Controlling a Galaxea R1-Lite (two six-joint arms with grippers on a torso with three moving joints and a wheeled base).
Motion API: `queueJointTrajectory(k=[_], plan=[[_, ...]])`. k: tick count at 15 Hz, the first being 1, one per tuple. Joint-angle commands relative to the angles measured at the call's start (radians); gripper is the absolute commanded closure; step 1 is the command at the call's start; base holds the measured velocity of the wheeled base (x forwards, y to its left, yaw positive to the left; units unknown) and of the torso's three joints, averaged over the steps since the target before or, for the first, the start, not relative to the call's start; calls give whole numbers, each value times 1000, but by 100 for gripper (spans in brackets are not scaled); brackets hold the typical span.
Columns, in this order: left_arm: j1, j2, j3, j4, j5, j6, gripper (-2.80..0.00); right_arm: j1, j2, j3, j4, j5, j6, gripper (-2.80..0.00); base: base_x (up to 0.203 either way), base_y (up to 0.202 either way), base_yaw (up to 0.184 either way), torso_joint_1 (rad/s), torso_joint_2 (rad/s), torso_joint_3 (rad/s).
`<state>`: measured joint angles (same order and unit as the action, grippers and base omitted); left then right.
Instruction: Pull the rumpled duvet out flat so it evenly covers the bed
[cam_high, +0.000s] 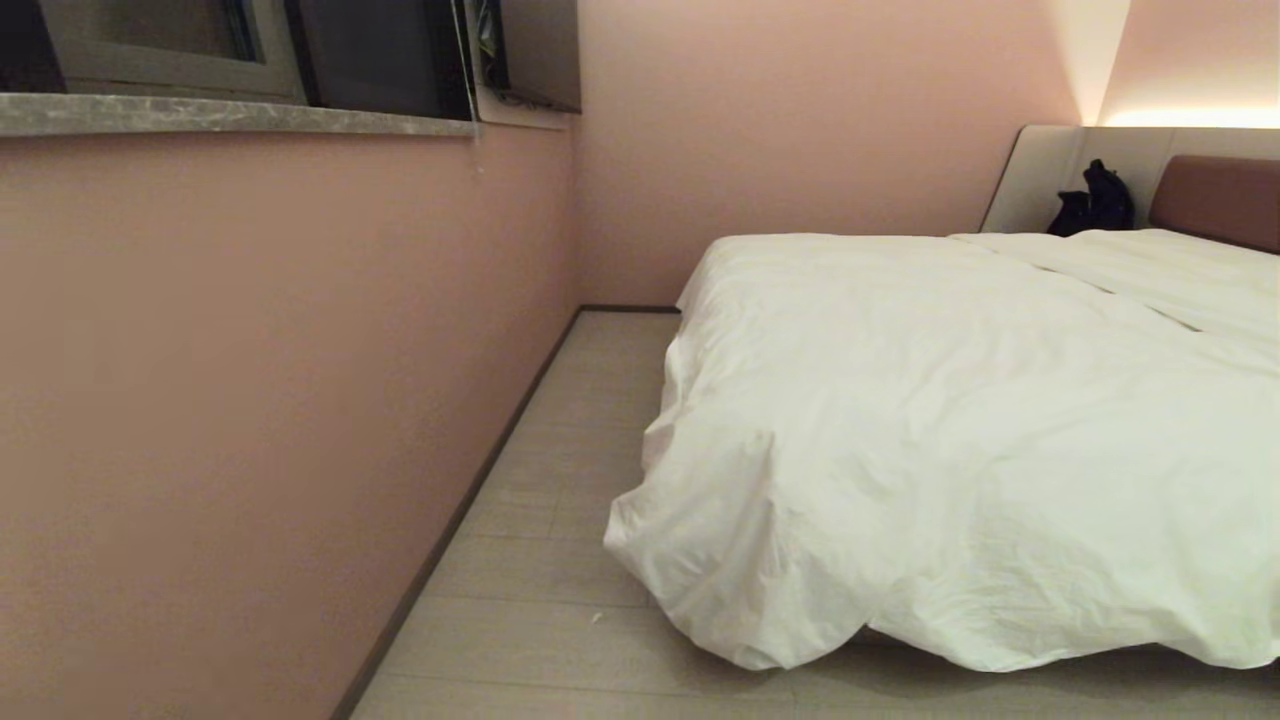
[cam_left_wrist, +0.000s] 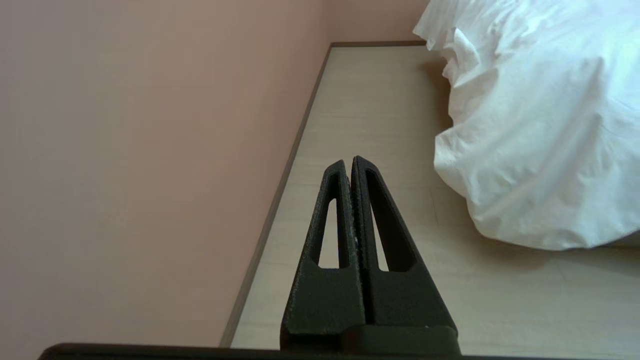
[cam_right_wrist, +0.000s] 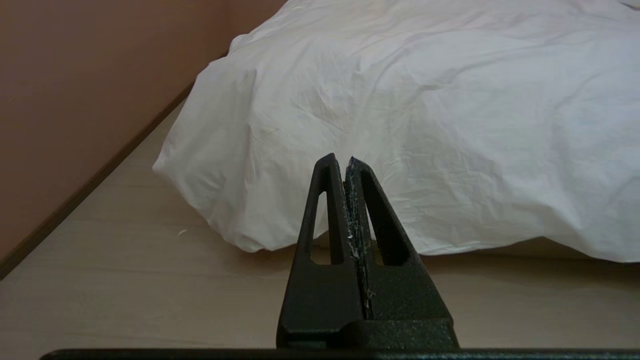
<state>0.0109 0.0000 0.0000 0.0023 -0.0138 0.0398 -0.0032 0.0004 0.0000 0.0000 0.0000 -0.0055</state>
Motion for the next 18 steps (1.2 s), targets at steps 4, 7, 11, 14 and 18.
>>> queueJointTrajectory(k=[4,7,11,14,18], plan=[[0,0,-2,1,0,3,0,0,0,0,1,-1,-3,0,-50,0,-1,0,1,2],[0,0,0,1,0,0,0,0,0,0,2,-2,2,0,0,0,0,0,0,0],[0,0,0,0,0,0,0,-1,0,0,2,-2,2,0,0,0,0,0,0,0],[0,0,0,1,0,0,0,0,0,0,2,-2,2,0,0,0,0,0,0,0],[0,0,0,1,0,0,0,0,0,0,0,-2,-2,0,0,0,0,0,0,0]])
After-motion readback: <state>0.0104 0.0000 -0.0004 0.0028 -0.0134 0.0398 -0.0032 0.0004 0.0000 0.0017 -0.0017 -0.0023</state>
